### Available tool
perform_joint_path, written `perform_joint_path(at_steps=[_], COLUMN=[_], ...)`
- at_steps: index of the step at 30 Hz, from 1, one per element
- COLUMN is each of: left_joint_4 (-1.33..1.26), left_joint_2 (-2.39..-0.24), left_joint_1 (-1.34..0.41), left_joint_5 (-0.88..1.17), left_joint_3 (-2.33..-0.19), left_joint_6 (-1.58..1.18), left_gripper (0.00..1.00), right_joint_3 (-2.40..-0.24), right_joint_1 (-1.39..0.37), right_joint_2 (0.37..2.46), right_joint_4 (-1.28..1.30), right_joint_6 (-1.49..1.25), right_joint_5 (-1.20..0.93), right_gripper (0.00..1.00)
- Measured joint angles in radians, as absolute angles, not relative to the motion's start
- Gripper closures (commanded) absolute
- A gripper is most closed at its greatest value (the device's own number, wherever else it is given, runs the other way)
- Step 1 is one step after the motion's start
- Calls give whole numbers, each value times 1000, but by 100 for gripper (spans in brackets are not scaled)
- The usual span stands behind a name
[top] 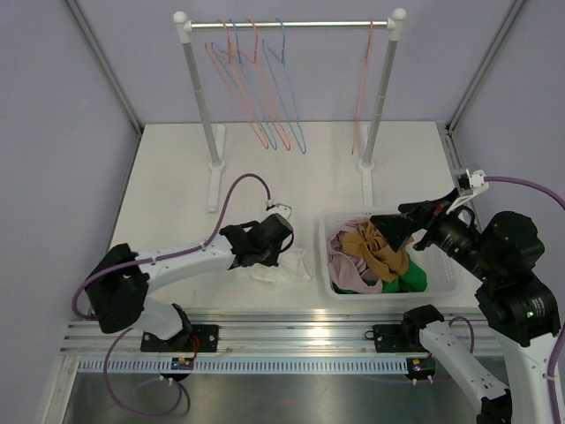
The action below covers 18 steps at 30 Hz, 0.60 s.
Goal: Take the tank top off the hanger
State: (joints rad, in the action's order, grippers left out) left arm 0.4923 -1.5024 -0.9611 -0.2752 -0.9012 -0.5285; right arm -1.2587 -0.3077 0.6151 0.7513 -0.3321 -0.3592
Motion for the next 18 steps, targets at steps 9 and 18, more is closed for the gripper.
perform_joint_path(at_steps=[9, 18], left_joint_4=[660, 699], left_joint_2=[-1243, -1317], left_joint_1=[-1018, -1091], left_joint_5=[-395, -352], left_joint_3=[-1158, -1518], left_joint_6=[-497, -350], left_gripper=[100, 100], right_joint_3=[-1308, -1461], right_joint_1=[-308, -308], right_joint_2=[590, 584], right_joint_4=[822, 950], right_joint_6=[-307, -242], right_joint_5=[-195, 72], right_gripper=[1, 0])
